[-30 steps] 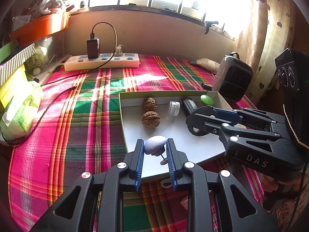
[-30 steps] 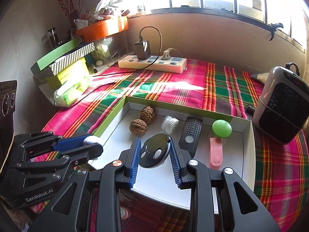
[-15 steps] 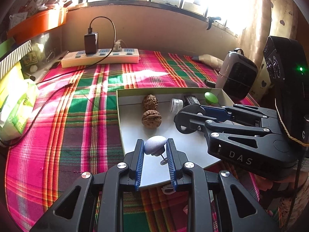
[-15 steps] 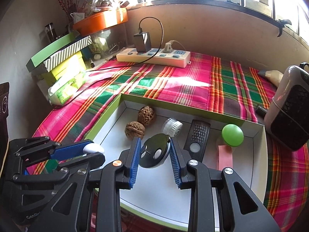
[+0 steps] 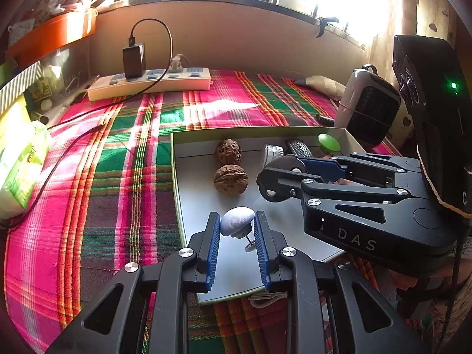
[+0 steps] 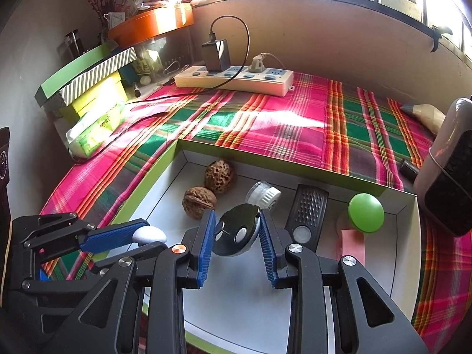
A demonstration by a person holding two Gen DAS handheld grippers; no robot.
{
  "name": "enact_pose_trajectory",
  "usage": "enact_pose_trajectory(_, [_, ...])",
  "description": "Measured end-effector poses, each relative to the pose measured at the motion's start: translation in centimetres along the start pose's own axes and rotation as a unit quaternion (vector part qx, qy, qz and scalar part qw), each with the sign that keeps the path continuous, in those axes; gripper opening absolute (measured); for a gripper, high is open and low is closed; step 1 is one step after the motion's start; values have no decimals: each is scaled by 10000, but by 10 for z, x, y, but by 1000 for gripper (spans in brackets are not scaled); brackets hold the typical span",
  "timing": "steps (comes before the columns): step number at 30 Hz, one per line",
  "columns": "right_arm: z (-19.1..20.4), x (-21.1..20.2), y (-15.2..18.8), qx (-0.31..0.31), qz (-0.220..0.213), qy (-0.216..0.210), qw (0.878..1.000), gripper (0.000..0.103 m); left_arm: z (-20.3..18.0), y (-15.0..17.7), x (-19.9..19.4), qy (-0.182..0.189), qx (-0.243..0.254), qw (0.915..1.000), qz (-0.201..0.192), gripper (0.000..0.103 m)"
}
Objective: Organize objects
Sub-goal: 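Lift the white knob with the left gripper while the right gripper carries the black disc into the tray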
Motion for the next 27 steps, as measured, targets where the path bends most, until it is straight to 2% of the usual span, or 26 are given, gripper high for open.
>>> enact_pose_trajectory(27, [-5, 8, 1, 122, 63, -14, 9999, 32, -3, -2, 5, -26, 85, 10000, 28, 22])
Point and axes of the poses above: each gripper's, at about its wrist camera, not at the fingertips, and x roughly the way its jaws point, z to its left, y to its underside, the point moved 3 cm from there along x, roughly the way its jaws point
